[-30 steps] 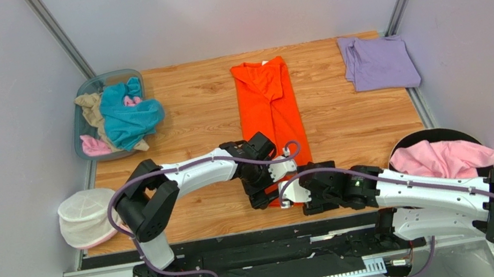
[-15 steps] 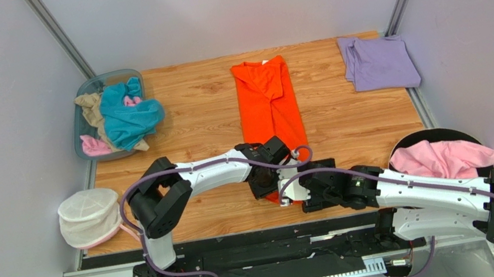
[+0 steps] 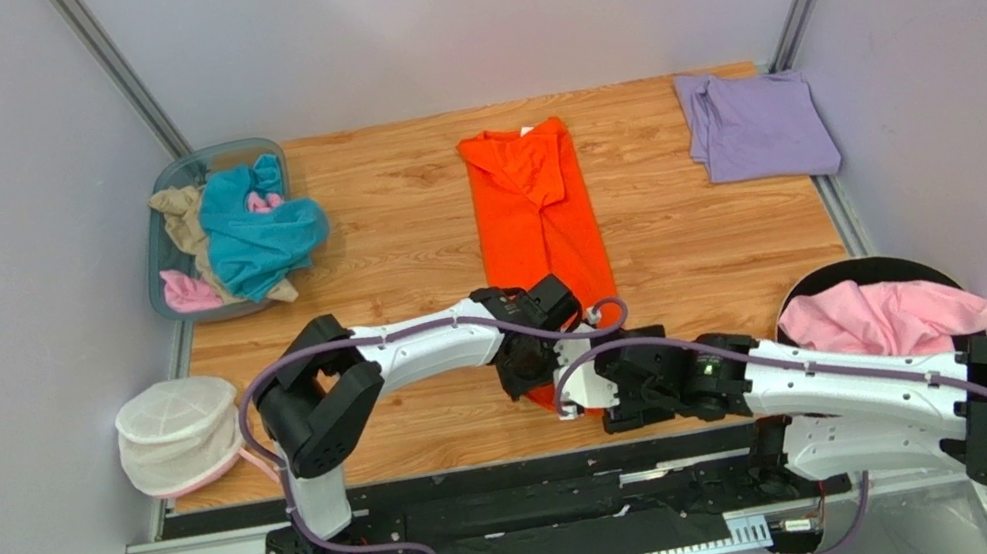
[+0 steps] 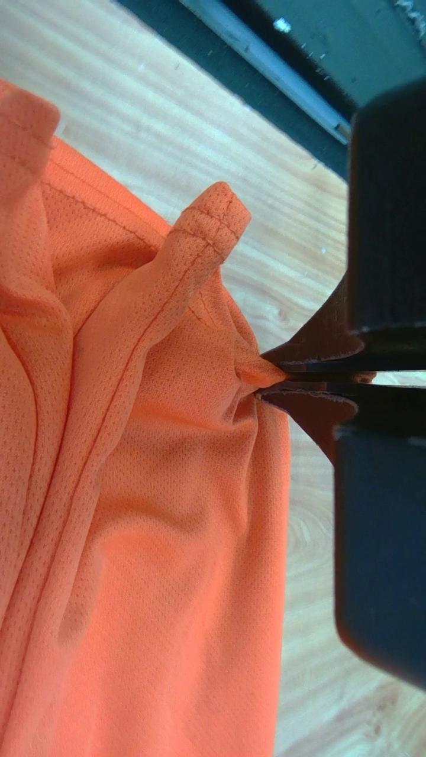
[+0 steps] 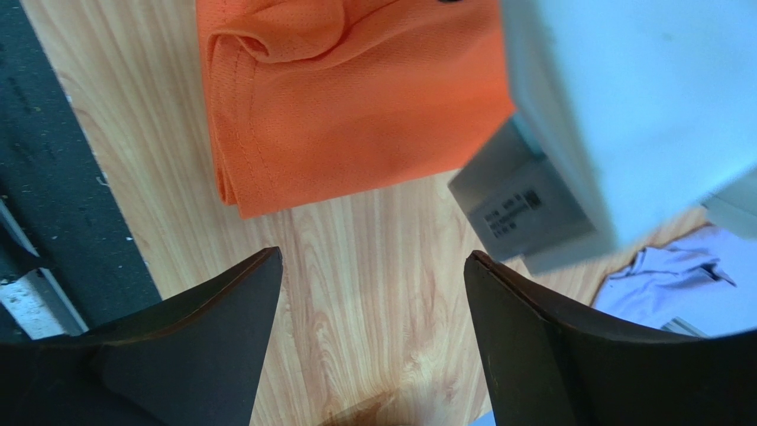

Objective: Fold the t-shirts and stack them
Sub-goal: Fold the tshirt

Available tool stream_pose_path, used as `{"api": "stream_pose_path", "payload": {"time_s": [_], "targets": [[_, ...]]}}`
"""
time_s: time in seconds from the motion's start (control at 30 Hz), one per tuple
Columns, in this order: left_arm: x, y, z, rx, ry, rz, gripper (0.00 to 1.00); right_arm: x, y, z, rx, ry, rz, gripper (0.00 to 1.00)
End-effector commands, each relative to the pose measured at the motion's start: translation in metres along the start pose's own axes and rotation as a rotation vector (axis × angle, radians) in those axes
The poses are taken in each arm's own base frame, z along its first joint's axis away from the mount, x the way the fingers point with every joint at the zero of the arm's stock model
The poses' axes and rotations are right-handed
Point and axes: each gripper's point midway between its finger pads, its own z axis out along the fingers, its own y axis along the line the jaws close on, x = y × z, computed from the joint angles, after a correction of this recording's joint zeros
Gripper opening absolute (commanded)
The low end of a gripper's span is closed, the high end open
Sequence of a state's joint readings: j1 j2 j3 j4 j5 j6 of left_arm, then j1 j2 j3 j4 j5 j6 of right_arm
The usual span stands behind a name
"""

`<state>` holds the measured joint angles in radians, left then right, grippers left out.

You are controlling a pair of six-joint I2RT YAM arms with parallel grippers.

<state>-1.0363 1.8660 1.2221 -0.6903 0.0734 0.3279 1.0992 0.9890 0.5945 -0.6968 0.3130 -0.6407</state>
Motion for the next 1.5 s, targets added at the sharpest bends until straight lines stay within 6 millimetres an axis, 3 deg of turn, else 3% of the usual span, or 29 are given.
{"api": "stream_pose_path", "payload": {"time_s": [0.0, 0.27, 0.5, 0.7, 0.9, 1.0, 1.33, 1.47], "targets": [[0.021, -0.030, 0.000, 0.164, 0.075, 0.032, 0.00, -0.020, 0.008, 0.005, -0.055, -0.067, 0.030, 0.80], [0.006, -0.050, -0.023, 0.336, 0.016, 0.061, 0.00, -0.030, 0.028, 0.009, -0.123, -0.074, -0.019, 0.81], [-0.008, -0.026, -0.029, 0.319, -0.010, 0.046, 0.00, -0.037, 0.044, 0.008, -0.171, -0.067, -0.079, 0.81], [-0.021, -0.006, -0.022, 0.308, -0.013, 0.014, 0.00, -0.050, 0.056, 0.005, -0.194, -0.089, -0.127, 0.81], [-0.036, 0.024, -0.016, 0.280, -0.033, -0.033, 0.00, -0.053, 0.057, 0.002, -0.190, -0.107, -0.131, 0.81], [-0.042, 0.029, -0.016, 0.285, -0.041, -0.039, 0.00, -0.053, 0.055, 0.002, -0.178, -0.110, -0.125, 0.80], [-0.033, 0.022, -0.023, 0.305, -0.022, -0.032, 0.00, -0.048, 0.049, 0.007, -0.133, -0.104, -0.139, 0.79], [-0.023, 0.018, -0.024, 0.306, -0.006, -0.021, 0.00, -0.037, 0.047, 0.014, -0.126, -0.077, -0.143, 0.77]]}}
